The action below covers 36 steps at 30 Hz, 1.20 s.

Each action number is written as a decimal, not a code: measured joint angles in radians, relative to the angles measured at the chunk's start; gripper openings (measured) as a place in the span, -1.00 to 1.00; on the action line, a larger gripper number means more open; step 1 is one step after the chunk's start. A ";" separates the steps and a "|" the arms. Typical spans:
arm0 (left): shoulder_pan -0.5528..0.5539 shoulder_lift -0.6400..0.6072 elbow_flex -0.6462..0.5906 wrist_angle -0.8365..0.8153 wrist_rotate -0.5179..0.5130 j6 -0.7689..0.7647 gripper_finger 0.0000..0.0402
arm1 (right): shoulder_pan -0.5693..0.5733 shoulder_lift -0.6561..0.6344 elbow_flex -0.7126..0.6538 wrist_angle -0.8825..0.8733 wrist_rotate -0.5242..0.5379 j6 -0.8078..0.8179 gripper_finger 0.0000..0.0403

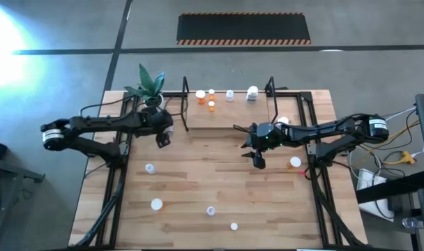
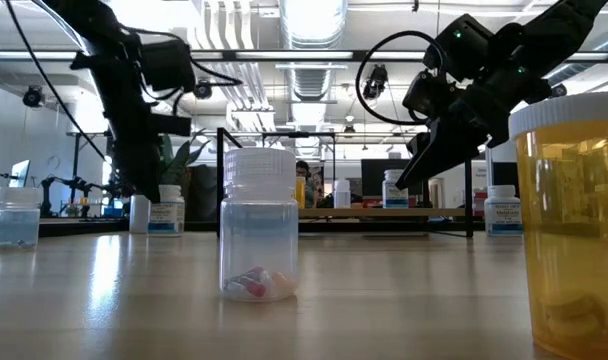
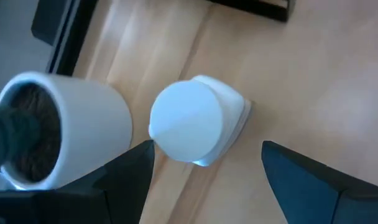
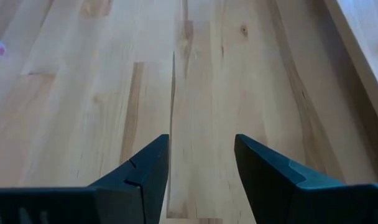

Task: Pick and place medicine bottles onto shelf by color
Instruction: Put the left white pill bottle on the shelf aligned with the white pill bottle

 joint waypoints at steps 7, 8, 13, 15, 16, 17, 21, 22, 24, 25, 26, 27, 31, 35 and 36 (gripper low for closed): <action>0.000 0.106 -0.003 0.048 -0.003 0.094 0.38 | 0.000 0.000 -0.001 0.000 0.000 0.005 -0.17; 0.000 0.116 -0.004 0.058 -0.003 0.106 0.38 | 0.000 0.000 -0.001 0.000 0.000 0.005 -0.17; 0.000 0.131 -0.011 0.087 0.004 0.160 0.38 | 0.000 0.001 -0.002 0.000 0.000 0.019 -0.17; -0.001 0.121 -0.012 0.087 0.030 0.167 0.38 | 0.000 0.001 -0.002 0.000 0.000 0.019 -0.17; -0.001 0.115 -0.012 0.086 0.048 0.167 0.38 | 0.000 0.001 -0.002 0.000 0.000 0.019 -0.17; -0.001 0.109 -0.012 0.088 0.070 0.167 0.38 | 0.000 0.001 -0.002 0.000 0.000 0.019 -0.18; -0.004 0.087 -0.013 0.087 0.139 0.162 0.38 | 0.000 0.001 -0.002 0.000 0.000 0.030 -0.17; -0.005 0.083 -0.013 0.087 0.155 0.162 0.38 | 0.000 0.001 -0.002 0.000 0.000 0.032 -0.16; -0.017 0.083 -0.013 0.087 0.172 0.156 0.38 | 0.000 0.001 -0.005 0.000 0.000 0.033 -0.16; -0.024 0.083 -0.014 0.086 0.179 0.148 0.38 | 0.000 0.001 -0.005 0.000 0.000 0.033 -0.17; -0.032 0.083 -0.014 0.086 0.182 0.139 0.38 | 0.000 0.001 -0.006 0.000 0.000 0.033 -0.17; -0.042 0.083 -0.014 0.087 0.183 0.135 0.38 | 0.000 0.002 -0.006 0.000 0.000 0.034 -0.17; -0.067 0.083 -0.014 0.086 0.134 0.098 0.38 | 0.000 0.002 -0.007 0.000 0.000 0.034 -0.19; -0.062 0.083 -0.020 0.110 0.042 0.059 0.38 | 0.000 0.002 -0.007 0.000 0.000 0.034 -0.18; -0.060 0.083 -0.027 0.141 0.059 0.058 0.38 | 0.000 0.002 -0.007 0.000 0.000 0.035 -0.17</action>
